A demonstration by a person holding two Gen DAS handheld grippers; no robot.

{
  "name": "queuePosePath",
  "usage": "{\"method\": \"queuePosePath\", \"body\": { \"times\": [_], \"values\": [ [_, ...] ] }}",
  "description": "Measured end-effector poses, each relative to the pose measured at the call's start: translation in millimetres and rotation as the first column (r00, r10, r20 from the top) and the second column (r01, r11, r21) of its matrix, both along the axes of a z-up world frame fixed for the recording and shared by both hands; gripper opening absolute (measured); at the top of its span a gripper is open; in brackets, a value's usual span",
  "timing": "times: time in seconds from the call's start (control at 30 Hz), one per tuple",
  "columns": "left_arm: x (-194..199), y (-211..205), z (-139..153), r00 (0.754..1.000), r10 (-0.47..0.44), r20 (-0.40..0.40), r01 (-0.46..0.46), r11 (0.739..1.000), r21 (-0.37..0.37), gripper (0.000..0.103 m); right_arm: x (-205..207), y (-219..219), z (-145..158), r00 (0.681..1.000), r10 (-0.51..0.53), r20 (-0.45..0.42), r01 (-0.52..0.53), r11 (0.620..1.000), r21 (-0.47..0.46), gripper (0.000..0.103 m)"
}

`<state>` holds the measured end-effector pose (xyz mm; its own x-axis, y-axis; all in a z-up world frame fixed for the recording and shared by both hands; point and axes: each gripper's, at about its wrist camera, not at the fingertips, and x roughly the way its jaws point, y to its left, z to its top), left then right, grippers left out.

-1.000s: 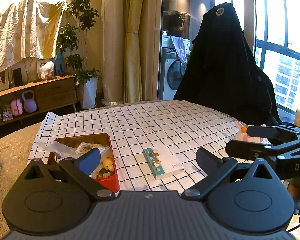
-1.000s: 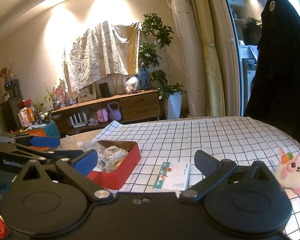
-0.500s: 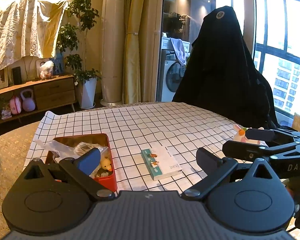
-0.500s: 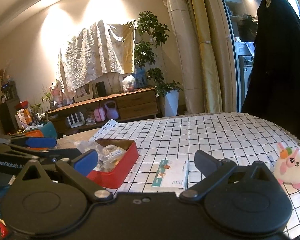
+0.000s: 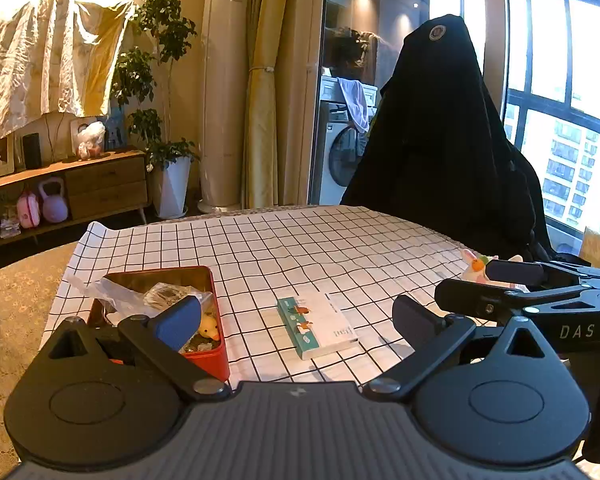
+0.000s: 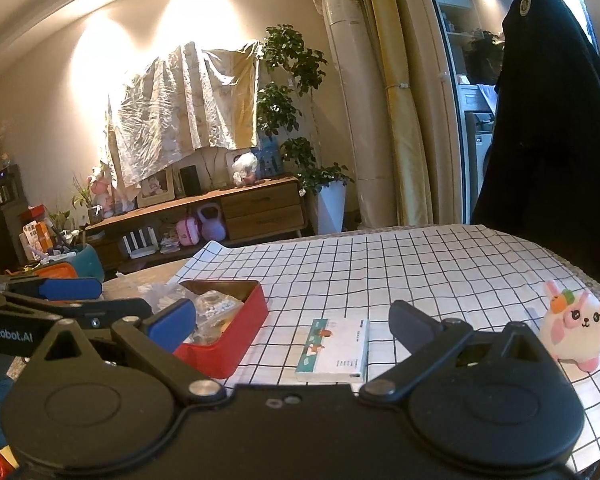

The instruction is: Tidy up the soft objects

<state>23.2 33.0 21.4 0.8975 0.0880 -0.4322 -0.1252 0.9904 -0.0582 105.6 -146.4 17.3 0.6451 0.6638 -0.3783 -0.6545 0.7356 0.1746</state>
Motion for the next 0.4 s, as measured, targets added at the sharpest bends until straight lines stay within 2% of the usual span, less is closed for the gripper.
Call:
{"method": "queuePosePath", "body": {
  "times": [0.4],
  "values": [
    [1.9,0.2,-2.1,1.0,-0.02,-0.018,0.02,1.0,-0.022,0.103,-4.7,-1.8,1.0,1.0,-0.023,0.0,0.023,1.0,-0.01,0.103]
  ]
}}
